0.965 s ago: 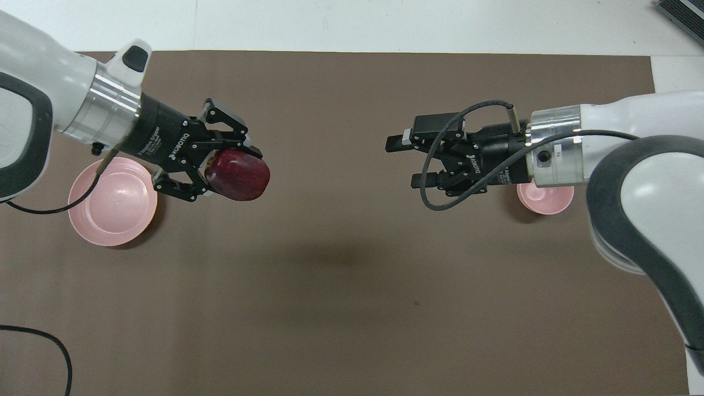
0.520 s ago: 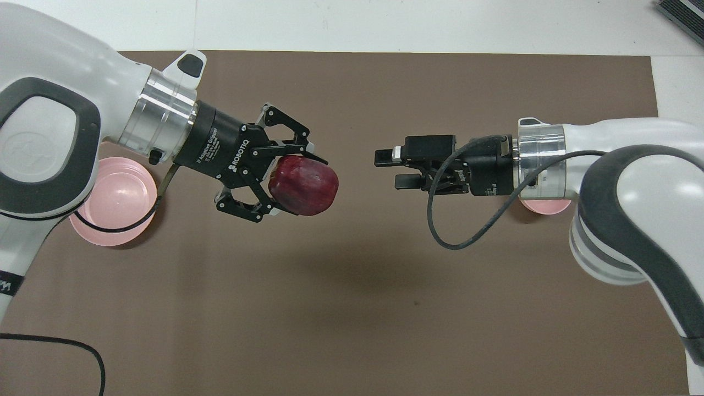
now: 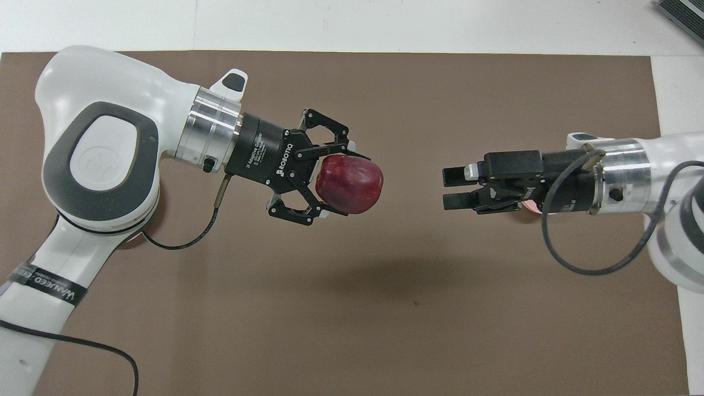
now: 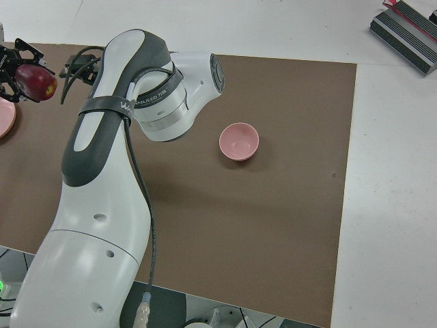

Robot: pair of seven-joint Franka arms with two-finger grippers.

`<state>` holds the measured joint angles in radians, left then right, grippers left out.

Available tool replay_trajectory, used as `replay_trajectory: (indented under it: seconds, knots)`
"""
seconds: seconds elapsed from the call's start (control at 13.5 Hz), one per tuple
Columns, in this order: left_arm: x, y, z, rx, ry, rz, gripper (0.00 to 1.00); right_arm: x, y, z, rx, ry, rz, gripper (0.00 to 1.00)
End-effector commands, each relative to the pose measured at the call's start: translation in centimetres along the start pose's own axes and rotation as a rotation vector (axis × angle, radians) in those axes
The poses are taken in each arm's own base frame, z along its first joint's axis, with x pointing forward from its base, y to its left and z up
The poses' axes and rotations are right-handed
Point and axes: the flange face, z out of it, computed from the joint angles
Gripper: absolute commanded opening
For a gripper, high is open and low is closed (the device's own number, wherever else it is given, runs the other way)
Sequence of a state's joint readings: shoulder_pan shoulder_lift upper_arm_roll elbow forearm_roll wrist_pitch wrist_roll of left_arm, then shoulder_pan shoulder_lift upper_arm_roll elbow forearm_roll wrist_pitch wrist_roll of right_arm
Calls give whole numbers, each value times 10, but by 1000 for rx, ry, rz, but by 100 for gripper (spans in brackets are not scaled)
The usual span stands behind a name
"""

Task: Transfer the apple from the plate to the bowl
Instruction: 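Close the right gripper on the apple held by the left gripper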

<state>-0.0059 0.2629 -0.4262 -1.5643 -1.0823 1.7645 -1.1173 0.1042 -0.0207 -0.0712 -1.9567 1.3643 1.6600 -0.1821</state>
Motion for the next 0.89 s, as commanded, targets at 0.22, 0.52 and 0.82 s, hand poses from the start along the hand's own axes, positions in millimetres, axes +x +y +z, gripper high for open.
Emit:
replay_trajectory:
  seconds: [0.22,0.52,0.82]
  knots:
    - [-12,4,58,-110,-20,-44,0,-6,-4,33,54,94,-13,100]
    - [-23,4,78,-119,-18,-35,0,-4,-4,44,65,108,-5,100]
    - [-33,1,81,-100,-28,-27,0,-2,-3,42,44,114,-37,100]
